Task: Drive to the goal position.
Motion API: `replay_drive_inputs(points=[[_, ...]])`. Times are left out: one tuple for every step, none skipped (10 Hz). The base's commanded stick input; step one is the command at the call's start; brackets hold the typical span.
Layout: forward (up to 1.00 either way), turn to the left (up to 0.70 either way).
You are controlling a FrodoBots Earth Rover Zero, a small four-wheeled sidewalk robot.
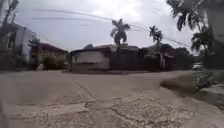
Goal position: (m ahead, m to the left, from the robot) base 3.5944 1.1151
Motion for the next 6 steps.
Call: replay_drive_inputs(points=[[0.50, -0.05], [0.50, -0.50], [0.50, -0.50], [0.50, -0.50], [0.50, -0.50], [0.50, -0.50]])
